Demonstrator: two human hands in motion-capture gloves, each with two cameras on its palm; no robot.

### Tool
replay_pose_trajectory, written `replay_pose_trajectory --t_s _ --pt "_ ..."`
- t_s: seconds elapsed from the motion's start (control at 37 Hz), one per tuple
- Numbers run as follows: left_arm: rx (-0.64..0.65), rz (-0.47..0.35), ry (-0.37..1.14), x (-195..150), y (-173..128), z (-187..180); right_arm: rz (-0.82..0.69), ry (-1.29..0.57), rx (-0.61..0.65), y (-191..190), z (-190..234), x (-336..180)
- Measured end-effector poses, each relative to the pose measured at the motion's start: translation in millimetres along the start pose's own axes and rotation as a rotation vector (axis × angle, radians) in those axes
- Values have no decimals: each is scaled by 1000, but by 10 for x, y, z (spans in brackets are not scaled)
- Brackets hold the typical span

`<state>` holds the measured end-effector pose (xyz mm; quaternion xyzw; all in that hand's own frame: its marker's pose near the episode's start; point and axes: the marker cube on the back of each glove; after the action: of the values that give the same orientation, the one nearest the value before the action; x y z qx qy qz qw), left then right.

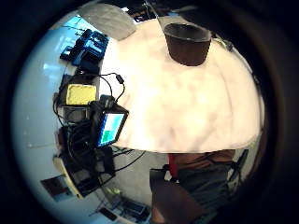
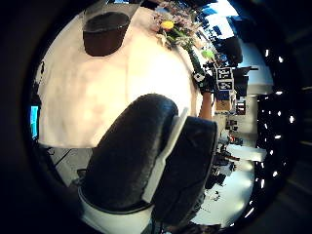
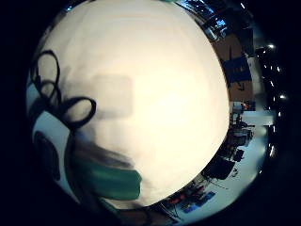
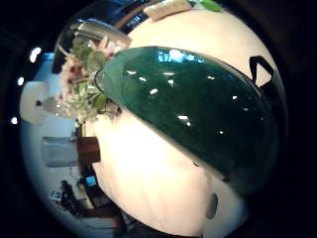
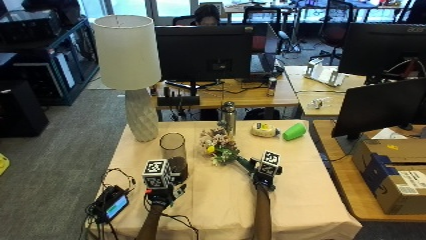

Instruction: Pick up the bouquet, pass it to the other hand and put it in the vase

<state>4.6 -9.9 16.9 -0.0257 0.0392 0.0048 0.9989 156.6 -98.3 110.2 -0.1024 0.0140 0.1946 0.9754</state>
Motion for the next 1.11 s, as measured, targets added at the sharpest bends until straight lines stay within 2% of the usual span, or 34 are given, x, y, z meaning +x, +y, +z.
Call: replay_pose_trajectory --t_s 0.08,0.22,0.38,0.51,0.62,0.68,0.81,0.89,1.03,1.11 --pt "-3 0 7 30 26 -26 19 15 -52 59 23 35" --pt "-3 4 5 64 71 -83 22 -14 -16 22 0 49" --pt "101 65 90 185 -53 -233 -32 -203 -17 106 -141 -63" --pt "194 160 282 473 -161 -420 -113 -497 -7 206 -365 -275" --pt "215 234 505 768 -263 -524 -209 -870 -204 403 -510 -498" --pt "210 270 623 897 -340 -539 -254 -979 -223 422 -526 -551" --pt "181 357 847 1171 -550 -530 -206 -936 -105 445 -533 -525" --pt "166 369 919 1358 -653 -549 -213 -957 -82 549 -588 -615" --pt "172 365 1000 1691 -783 -653 -107 -777 -1 707 -563 -609" --pt "173 377 1053 1819 -869 -735 -191 -908 -26 854 -655 -804"
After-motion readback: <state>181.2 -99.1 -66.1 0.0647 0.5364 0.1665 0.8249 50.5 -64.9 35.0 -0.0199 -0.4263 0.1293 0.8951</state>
